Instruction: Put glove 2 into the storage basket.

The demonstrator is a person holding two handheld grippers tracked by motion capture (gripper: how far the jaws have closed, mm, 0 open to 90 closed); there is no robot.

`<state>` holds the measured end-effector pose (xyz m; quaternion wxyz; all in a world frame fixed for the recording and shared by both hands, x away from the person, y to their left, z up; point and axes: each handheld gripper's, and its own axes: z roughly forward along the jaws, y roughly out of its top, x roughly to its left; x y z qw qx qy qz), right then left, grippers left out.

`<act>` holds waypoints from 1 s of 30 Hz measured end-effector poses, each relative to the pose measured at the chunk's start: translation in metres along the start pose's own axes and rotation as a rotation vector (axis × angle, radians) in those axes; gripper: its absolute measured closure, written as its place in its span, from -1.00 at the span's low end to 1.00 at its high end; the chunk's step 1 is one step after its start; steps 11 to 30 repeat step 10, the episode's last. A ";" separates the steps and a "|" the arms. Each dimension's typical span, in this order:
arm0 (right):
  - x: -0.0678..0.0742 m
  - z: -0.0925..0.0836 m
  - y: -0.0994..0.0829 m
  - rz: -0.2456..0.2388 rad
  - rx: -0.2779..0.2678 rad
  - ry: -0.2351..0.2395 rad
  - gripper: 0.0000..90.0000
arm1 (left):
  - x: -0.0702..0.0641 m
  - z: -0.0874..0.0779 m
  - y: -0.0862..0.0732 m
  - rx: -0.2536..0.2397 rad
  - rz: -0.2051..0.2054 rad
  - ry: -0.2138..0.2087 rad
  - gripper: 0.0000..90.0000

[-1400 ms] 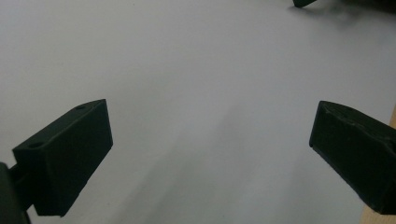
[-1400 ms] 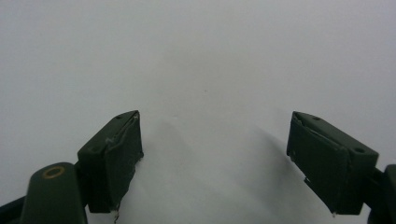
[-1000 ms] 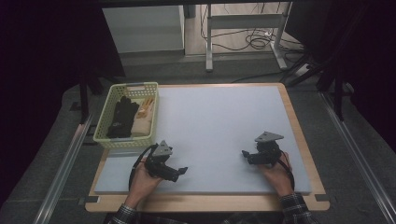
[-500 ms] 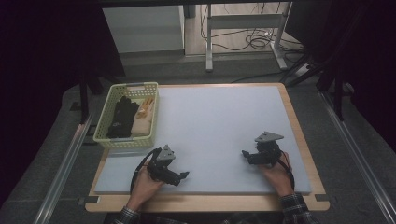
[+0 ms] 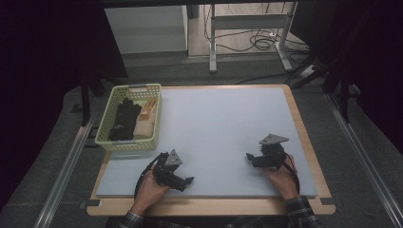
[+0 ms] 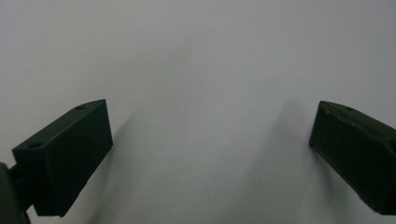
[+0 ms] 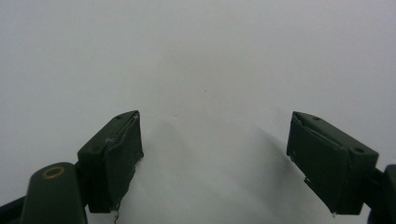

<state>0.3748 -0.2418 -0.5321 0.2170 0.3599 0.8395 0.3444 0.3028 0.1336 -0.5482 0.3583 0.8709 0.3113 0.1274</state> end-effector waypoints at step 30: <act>0.000 0.000 0.000 0.001 0.000 0.000 -0.61 | 0.002 0.002 0.001 0.019 -0.019 -0.018 -1.00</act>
